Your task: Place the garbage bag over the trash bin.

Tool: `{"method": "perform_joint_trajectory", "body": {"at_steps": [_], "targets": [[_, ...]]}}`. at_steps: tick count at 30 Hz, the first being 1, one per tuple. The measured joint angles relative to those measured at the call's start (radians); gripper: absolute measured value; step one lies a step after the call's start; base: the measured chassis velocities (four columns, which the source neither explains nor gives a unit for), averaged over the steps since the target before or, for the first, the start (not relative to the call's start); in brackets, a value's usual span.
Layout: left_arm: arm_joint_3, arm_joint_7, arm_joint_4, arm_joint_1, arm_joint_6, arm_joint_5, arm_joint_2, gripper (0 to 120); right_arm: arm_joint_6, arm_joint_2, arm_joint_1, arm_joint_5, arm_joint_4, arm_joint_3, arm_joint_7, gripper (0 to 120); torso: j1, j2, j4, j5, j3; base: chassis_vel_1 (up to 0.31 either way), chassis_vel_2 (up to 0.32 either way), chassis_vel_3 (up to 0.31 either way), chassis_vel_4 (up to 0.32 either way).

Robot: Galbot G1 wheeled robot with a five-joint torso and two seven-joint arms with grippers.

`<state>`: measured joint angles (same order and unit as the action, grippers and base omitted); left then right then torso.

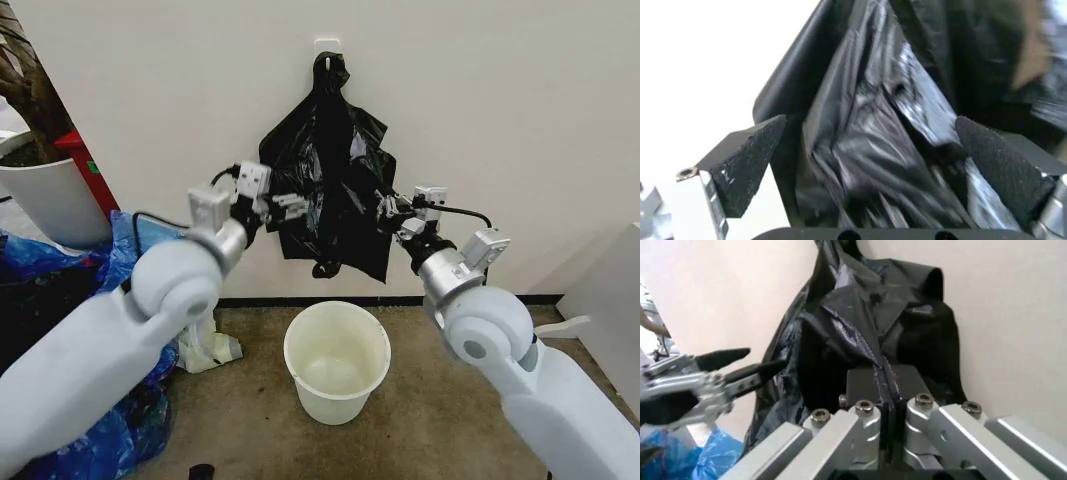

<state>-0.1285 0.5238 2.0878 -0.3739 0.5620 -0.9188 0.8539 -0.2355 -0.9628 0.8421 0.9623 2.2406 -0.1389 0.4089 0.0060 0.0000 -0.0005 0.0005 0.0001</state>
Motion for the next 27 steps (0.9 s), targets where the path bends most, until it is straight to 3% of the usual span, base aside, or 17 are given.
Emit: {"method": "perform_joint_trajectory", "body": {"at_steps": [12, 21, 27], "targets": [[-0.179, 0.130, -0.083, 0.140, 0.087, 0.005, 0.143, 100, -0.001, -0.004, 0.028, 0.016, 0.038, -0.017, -0.012, 0, 0.000, 0.000, 0.0001, -0.0001, 0.000, 0.000, 0.000, 0.000, 0.000], [-0.198, 0.213, -0.144, 0.158, 0.138, 0.047, 0.173, 100, 0.000, 0.001, 0.069, 0.016, 0.063, -0.045, -0.026, 0, 0.000, 0.000, 0.0002, -0.0003, 0.000, 0.000, 0.000, 0.000, 0.000], [-0.151, 0.223, -0.164, 0.138, 0.149, 0.076, 0.149, 100, 0.000, 0.011, 0.103, 0.022, 0.075, -0.085, -0.041, 0, 0.000, 0.000, 0.0003, -0.0005, 0.000, 0.000, 0.000, 0.000, 0.000]]}}
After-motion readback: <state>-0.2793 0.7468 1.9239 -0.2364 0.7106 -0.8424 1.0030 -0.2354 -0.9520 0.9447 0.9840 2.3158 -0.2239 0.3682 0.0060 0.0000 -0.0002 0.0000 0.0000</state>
